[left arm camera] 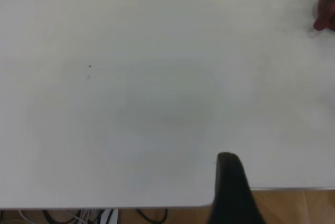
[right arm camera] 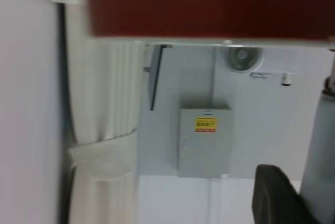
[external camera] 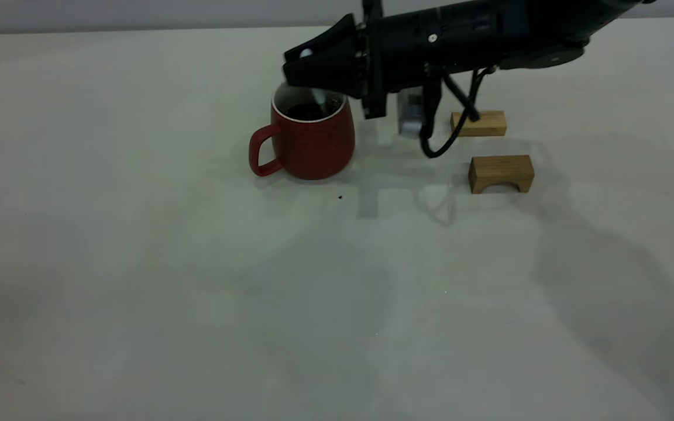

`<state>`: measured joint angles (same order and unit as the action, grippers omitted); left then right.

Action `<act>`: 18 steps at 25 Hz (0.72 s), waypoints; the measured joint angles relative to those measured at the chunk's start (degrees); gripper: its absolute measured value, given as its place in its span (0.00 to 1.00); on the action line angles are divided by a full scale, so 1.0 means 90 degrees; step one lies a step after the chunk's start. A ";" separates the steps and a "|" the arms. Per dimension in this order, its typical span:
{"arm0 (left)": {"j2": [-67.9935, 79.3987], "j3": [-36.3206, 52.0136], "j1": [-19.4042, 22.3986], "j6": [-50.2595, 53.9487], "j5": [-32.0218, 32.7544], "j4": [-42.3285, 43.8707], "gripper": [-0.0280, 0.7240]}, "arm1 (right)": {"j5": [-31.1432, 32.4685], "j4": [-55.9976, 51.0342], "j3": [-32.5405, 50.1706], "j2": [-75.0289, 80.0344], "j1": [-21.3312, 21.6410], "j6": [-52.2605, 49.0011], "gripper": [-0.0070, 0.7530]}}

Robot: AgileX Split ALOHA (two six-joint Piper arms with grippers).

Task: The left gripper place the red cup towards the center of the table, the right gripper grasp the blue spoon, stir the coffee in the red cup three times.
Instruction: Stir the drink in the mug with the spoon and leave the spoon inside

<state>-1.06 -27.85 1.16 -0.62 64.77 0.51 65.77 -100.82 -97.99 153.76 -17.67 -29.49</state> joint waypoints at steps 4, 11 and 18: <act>0.0000 0.0000 0.0000 0.0000 0.0000 0.0000 0.77 | 0.0042 -0.0006 -0.0486 0.0271 -0.0147 -0.0164 0.17; 0.0000 0.0000 0.0000 0.0000 0.0000 -0.0004 0.77 | 0.0042 0.0002 -0.0889 0.0391 -0.0070 -0.0471 0.17; 0.0000 0.0000 0.0000 0.0000 0.0000 -0.0004 0.77 | 0.0042 0.0098 -0.0901 0.0407 0.0198 -0.0321 0.17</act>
<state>-1.06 -27.85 1.16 -0.62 64.77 0.47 66.15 -99.95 -106.10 157.43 -15.89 -32.38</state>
